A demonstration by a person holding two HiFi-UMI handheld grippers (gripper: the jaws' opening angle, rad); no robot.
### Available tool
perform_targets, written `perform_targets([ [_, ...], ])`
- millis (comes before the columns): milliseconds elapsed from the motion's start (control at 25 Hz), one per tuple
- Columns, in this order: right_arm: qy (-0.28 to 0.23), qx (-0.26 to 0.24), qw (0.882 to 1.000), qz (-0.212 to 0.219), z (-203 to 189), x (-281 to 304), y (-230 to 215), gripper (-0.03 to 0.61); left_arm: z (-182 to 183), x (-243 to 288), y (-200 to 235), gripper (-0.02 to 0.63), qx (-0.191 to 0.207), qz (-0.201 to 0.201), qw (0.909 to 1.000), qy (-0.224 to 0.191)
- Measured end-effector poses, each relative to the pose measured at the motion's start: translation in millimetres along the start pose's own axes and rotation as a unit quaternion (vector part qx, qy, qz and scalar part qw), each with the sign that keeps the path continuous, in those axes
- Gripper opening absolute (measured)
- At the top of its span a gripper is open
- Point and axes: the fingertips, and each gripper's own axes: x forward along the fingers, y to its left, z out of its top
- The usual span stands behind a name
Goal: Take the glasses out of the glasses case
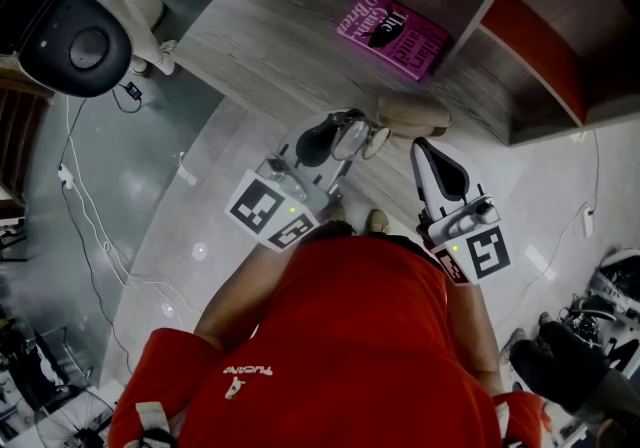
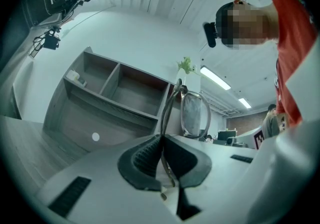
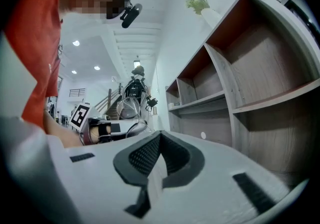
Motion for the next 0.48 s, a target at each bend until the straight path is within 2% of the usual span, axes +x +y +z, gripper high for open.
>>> perform_targets([
  [480,0.001,0.003,1.000,0.003,-3.0,-1.0,-11.0,0.003,-4.4,7.4,-1.4,0.018,0.005,0.000,1.0000,0.005],
])
